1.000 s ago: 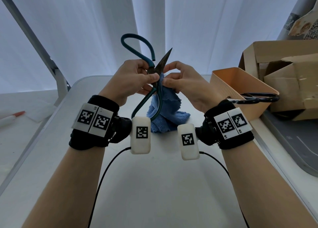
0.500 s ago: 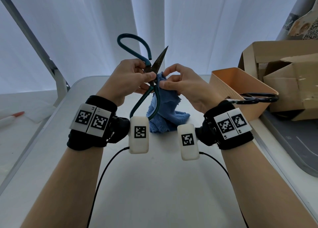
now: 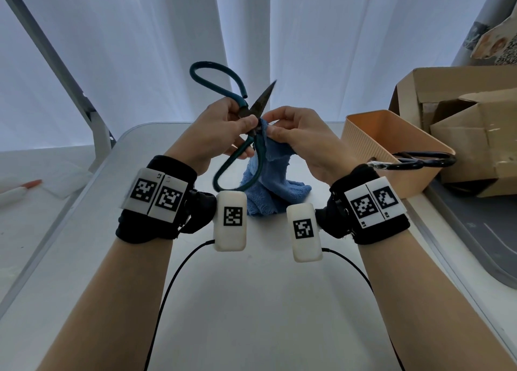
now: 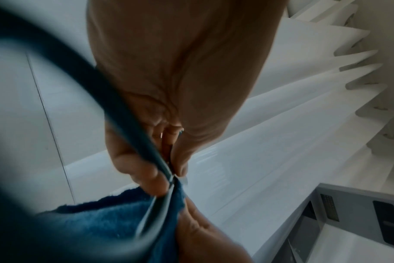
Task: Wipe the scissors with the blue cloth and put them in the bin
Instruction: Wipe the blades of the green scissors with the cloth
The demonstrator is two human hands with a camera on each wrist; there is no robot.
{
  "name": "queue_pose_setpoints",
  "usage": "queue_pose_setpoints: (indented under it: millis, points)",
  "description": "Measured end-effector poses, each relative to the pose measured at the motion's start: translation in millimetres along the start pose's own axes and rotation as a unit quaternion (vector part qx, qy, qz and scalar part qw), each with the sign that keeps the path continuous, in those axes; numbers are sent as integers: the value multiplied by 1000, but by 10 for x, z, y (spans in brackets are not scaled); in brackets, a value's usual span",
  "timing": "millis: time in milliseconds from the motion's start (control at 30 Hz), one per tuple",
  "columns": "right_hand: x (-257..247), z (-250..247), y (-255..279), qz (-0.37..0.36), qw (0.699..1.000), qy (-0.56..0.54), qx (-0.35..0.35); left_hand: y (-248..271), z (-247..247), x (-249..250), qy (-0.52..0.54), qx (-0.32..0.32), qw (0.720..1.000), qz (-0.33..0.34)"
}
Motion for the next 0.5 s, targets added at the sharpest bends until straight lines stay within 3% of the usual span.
queue_pose_setpoints:
  millis: [300,500]
  points:
    - [41,-60,0,-3,998,-51,28,2,-39,37,0,2,999,38]
    - [33,-41,28,9,1000,-1,7,9,-4,56,-12,-1,999,48]
Point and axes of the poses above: each hand's wrist, its own y-axis away from the middle knuckle, its own z-axis out of the palm, x = y × z, the point moved 4 cm from there along -y, towards the middle knuckle, and after that the axes turned 15 degrees about y, right-handed, at the moved point
